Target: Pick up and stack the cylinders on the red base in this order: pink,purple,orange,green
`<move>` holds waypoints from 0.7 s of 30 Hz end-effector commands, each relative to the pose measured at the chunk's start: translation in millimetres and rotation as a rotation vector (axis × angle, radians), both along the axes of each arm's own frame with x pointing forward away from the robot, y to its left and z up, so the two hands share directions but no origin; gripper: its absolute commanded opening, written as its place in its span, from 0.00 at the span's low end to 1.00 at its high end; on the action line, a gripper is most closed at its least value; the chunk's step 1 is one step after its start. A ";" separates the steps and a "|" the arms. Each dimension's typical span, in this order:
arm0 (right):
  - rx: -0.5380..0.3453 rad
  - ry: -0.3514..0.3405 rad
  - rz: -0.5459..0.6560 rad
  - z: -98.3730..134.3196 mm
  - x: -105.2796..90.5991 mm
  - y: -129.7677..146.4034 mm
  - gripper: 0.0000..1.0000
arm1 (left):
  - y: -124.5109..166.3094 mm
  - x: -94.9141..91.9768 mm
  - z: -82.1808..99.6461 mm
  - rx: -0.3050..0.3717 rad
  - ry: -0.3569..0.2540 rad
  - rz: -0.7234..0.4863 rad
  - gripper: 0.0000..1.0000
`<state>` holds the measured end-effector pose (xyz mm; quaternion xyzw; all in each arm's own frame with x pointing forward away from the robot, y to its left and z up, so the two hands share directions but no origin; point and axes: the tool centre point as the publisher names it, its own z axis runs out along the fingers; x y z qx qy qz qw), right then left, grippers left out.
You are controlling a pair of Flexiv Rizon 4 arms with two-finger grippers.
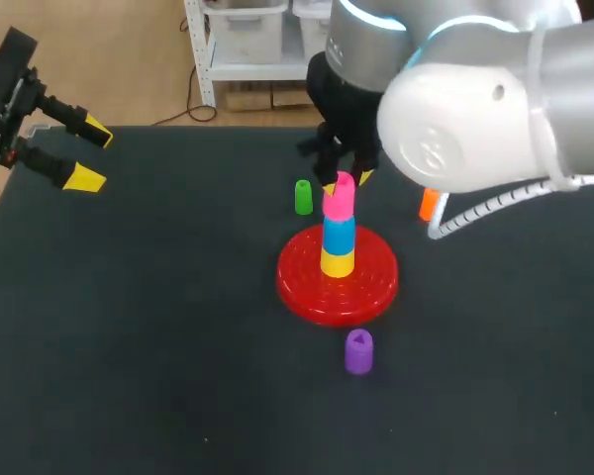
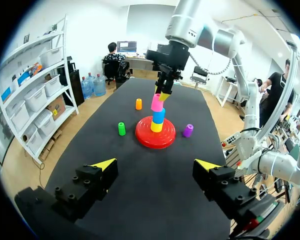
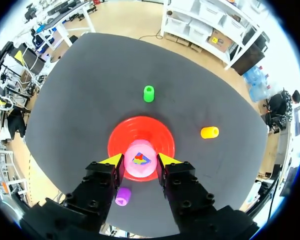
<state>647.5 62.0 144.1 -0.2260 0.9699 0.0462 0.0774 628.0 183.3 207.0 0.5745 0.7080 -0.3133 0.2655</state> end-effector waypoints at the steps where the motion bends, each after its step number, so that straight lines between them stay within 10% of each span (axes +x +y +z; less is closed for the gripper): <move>1: 0.000 0.026 0.010 -1.5 3.0 1.4 0.00 | 0.3 -0.2 -1.1 -0.002 -0.003 0.000 1.00; 21: -0.030 0.042 0.048 -19.3 -17.0 3.5 0.00 | 0.3 -0.2 -1.1 -0.002 -0.003 0.000 1.00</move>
